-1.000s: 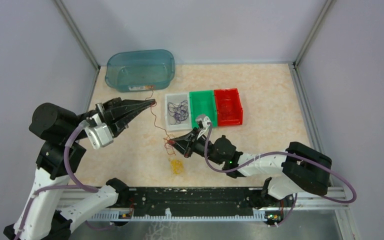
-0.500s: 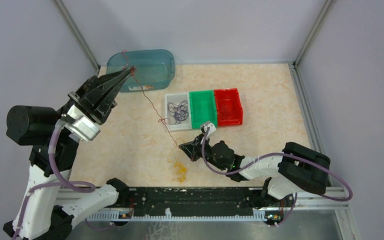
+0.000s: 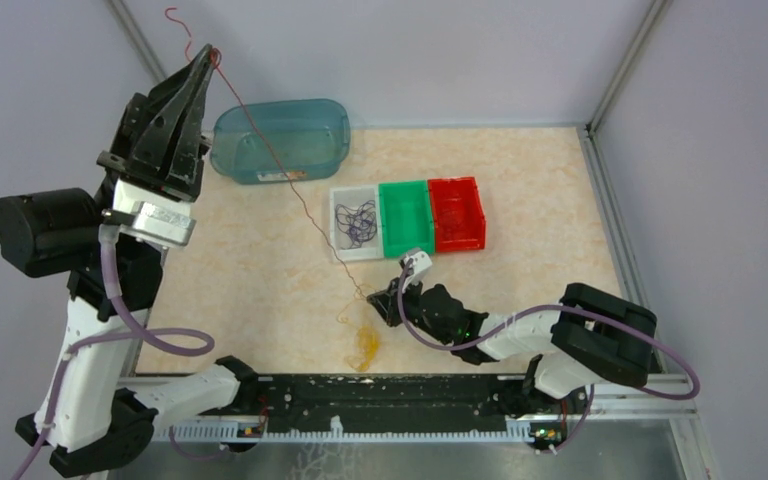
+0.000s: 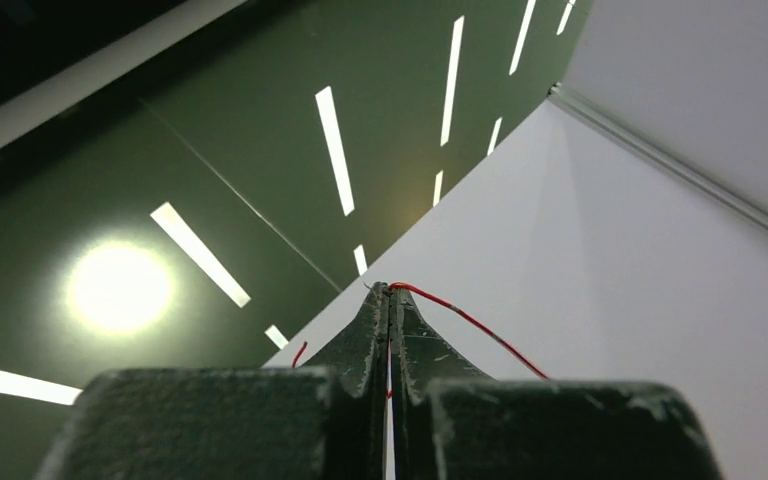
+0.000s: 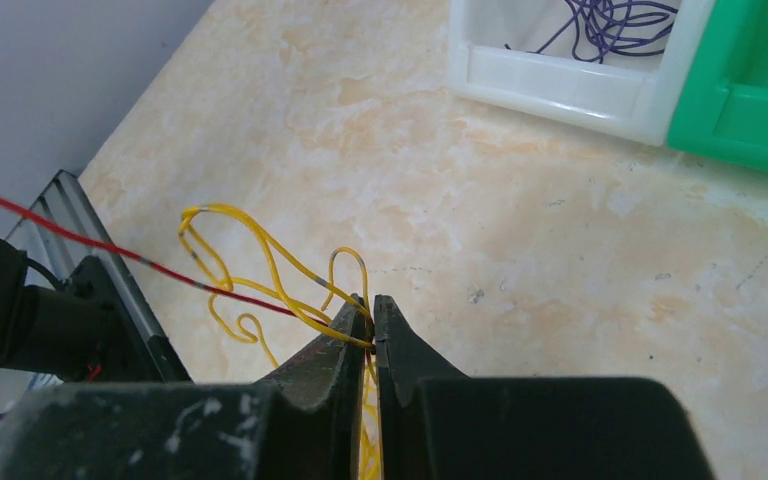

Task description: Untangle the cables

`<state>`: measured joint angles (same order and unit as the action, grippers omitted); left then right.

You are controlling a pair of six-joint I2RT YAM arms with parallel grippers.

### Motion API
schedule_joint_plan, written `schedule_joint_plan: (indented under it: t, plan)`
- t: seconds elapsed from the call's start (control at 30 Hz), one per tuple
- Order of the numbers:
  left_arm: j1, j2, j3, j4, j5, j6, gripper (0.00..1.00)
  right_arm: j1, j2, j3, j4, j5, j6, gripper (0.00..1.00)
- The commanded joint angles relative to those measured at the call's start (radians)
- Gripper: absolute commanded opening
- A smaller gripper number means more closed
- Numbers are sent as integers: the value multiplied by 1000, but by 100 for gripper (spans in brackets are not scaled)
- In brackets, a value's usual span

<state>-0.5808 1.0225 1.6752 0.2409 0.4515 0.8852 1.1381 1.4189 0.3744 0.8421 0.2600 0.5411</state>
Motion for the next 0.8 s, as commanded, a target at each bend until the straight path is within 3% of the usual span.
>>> schedule_joint_plan:
  t: [0.0, 0.27, 0.63, 0.7, 0.77]
  plan:
    - [-3, 0, 73, 106, -19, 38, 0, 9, 8, 5, -18, -22, -23, 12]
    - [-3, 9, 78, 170, -22, 39, 0, 9, 7, 15, -8, -54, -25, 41]
    - [-2, 80, 186, 168, 27, 64, 0, 30, -25, -1, 23, -22, -88, 40]
    - [-2, 91, 200, 144, 31, 66, 0, 32, -77, -20, 61, -18, -118, 46]
    - [-2, 89, 185, 124, 45, 74, 0, 31, -138, -24, 73, -42, -151, 57]
